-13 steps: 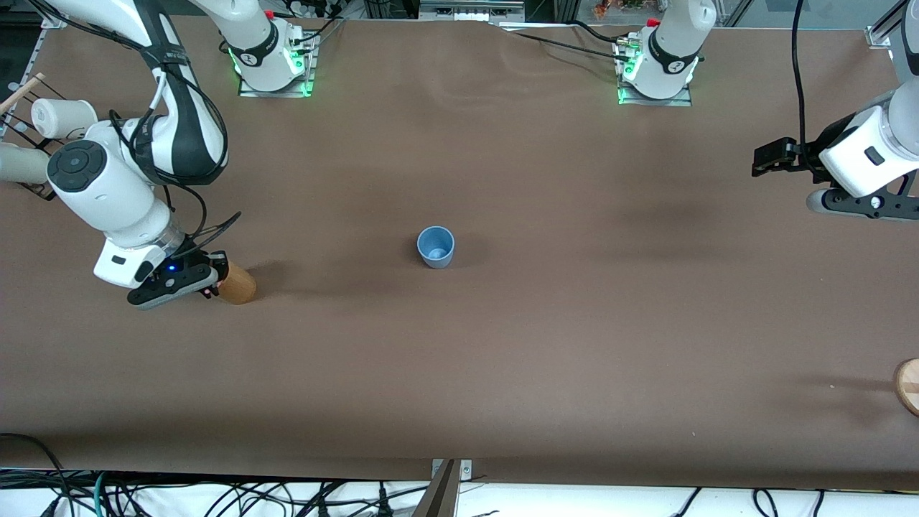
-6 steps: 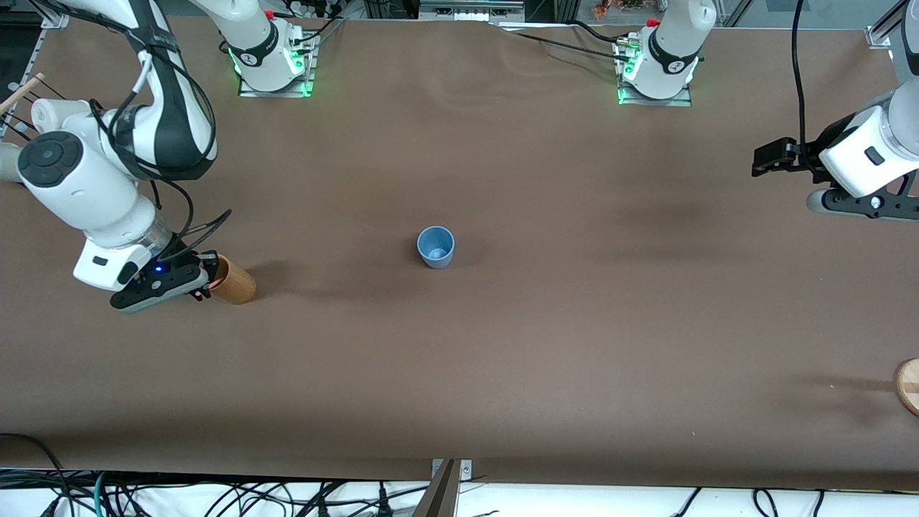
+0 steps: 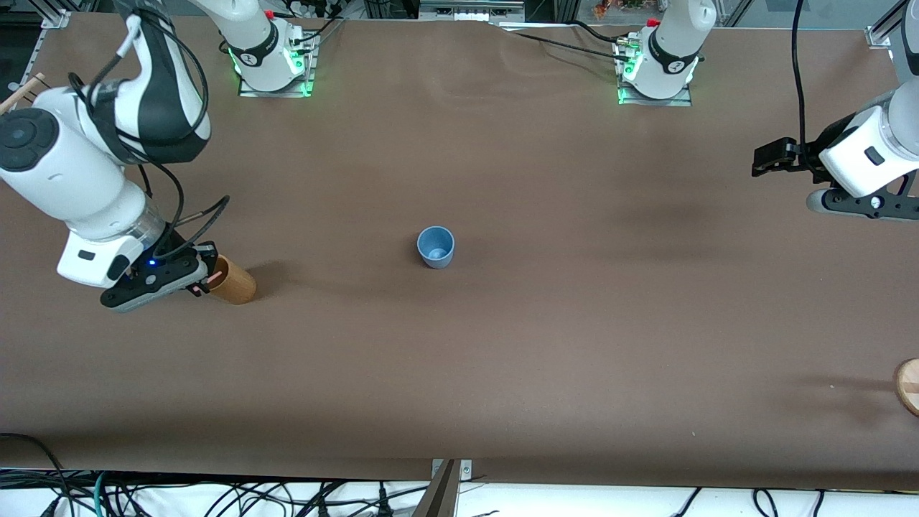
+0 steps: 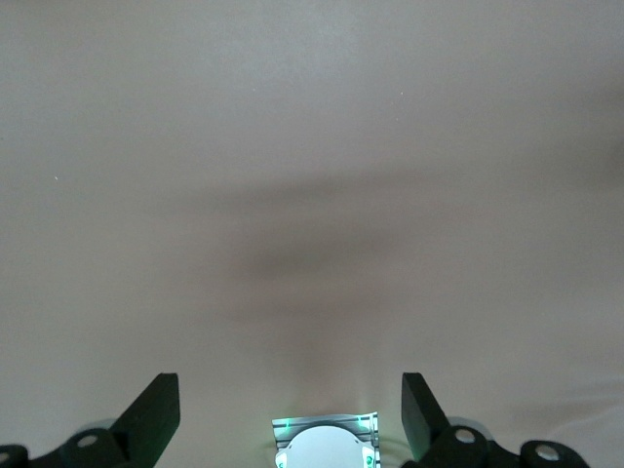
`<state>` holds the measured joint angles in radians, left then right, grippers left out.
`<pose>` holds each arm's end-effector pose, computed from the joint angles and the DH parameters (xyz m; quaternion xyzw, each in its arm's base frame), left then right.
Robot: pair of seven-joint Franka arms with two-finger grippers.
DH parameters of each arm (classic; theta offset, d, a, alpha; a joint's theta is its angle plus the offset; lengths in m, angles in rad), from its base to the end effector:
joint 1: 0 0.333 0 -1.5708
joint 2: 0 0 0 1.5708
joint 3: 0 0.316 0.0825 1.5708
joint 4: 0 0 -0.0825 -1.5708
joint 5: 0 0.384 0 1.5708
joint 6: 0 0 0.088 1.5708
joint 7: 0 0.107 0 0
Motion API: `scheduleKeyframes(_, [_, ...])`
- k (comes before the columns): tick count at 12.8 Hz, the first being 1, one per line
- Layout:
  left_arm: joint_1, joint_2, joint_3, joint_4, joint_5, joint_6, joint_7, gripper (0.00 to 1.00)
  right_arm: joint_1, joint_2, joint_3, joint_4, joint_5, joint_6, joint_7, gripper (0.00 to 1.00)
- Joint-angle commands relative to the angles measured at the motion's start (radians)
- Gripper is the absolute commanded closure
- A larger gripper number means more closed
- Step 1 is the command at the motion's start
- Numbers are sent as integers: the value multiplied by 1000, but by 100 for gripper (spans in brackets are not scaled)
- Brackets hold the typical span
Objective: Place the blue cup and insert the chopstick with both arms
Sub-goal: 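Lift the pink chopstick out of the wooden cup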
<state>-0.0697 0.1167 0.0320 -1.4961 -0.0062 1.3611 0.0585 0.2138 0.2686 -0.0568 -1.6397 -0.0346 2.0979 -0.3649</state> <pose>0.5640 -0.0231 0.5780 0.9909 -0.0478 -0.1255 0.0025 0.6512 0.1050 0.4783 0.9592 0.2654 0.0919 0.0328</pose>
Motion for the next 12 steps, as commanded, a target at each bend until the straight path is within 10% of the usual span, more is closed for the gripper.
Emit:
scheduleKeyframes(1, [-1,1,5,7,-23,4,18,0,44,6,0,115,-5,-145,0,100])
scheduleKeyframes(12, [1,1,5,7,-23,4,20,0,363,61,8,228,-11,-106,660,100])
